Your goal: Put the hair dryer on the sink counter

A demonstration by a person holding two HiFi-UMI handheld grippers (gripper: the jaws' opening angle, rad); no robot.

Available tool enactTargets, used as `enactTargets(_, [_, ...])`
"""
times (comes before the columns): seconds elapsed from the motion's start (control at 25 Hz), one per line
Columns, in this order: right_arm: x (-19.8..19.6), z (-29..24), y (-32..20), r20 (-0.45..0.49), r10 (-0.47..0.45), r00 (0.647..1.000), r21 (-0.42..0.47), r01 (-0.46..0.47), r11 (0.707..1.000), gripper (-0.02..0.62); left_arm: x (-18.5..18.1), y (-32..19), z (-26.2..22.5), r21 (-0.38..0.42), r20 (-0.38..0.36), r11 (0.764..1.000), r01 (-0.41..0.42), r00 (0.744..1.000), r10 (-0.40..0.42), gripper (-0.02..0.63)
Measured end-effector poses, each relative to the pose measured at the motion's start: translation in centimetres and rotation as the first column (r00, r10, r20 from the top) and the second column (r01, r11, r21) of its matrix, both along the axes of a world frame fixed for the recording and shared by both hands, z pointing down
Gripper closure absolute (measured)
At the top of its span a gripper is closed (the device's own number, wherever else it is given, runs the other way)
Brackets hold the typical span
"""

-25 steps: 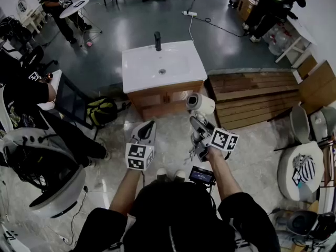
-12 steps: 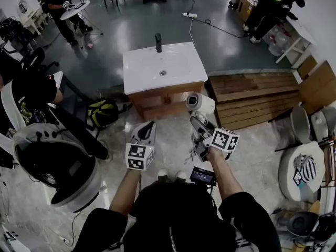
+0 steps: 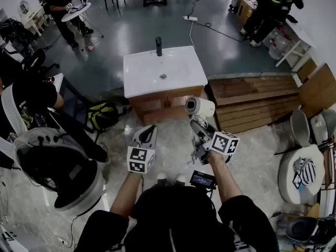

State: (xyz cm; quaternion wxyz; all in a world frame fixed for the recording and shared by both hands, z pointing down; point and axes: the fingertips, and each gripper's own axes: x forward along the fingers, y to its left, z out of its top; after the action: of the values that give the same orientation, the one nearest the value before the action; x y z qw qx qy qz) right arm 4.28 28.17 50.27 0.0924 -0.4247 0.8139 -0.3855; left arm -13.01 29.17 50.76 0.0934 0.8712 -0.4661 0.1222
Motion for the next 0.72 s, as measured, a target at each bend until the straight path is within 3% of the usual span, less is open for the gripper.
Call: enactTargets(0.72, [0.24,-0.37,-0.53,-0.03,0.002,1.0,0.016,-0.002,1.0,0.387,0.11,-0.4,-0.06,0.002,-0.003,1.0,-0.002,1.0,0.002,0.591])
